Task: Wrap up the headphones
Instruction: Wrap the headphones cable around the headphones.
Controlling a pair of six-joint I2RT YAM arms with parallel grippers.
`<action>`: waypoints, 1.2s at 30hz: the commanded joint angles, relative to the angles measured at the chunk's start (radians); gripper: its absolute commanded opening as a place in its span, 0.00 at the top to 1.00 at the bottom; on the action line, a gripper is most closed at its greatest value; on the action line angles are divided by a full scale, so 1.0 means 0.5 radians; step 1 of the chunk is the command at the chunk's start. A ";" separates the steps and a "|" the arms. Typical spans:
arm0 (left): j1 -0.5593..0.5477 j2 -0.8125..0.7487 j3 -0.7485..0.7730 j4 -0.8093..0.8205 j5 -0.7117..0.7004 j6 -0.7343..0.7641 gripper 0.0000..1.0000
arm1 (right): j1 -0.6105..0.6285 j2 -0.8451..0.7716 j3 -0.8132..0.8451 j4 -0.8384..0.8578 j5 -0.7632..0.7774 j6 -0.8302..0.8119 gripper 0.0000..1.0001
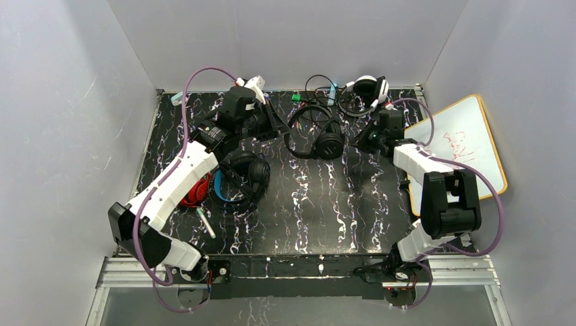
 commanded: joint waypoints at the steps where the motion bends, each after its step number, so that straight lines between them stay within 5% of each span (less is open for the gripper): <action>1: 0.005 -0.031 0.176 0.125 0.115 -0.118 1.00 | 0.185 -0.172 -0.135 0.131 -0.286 0.019 0.99; 14: 0.005 0.029 0.241 0.167 -0.023 0.010 1.00 | 0.419 -0.417 -0.256 0.573 -1.079 0.061 0.92; 18: 0.005 0.009 0.232 0.164 -0.128 0.164 1.00 | 0.417 -0.375 -0.168 0.515 -1.205 0.100 0.74; 24: 0.005 0.014 0.293 0.143 -0.162 0.241 1.00 | 0.394 -0.404 -0.191 0.428 -0.962 0.041 0.61; 32: 0.005 0.008 0.459 -0.010 -0.105 0.311 1.00 | 0.210 -0.383 -0.006 0.082 -0.610 0.046 0.16; 36: 0.005 -0.016 0.465 -0.025 -0.086 0.311 1.00 | 0.157 -0.341 0.086 -0.092 -0.381 0.180 0.03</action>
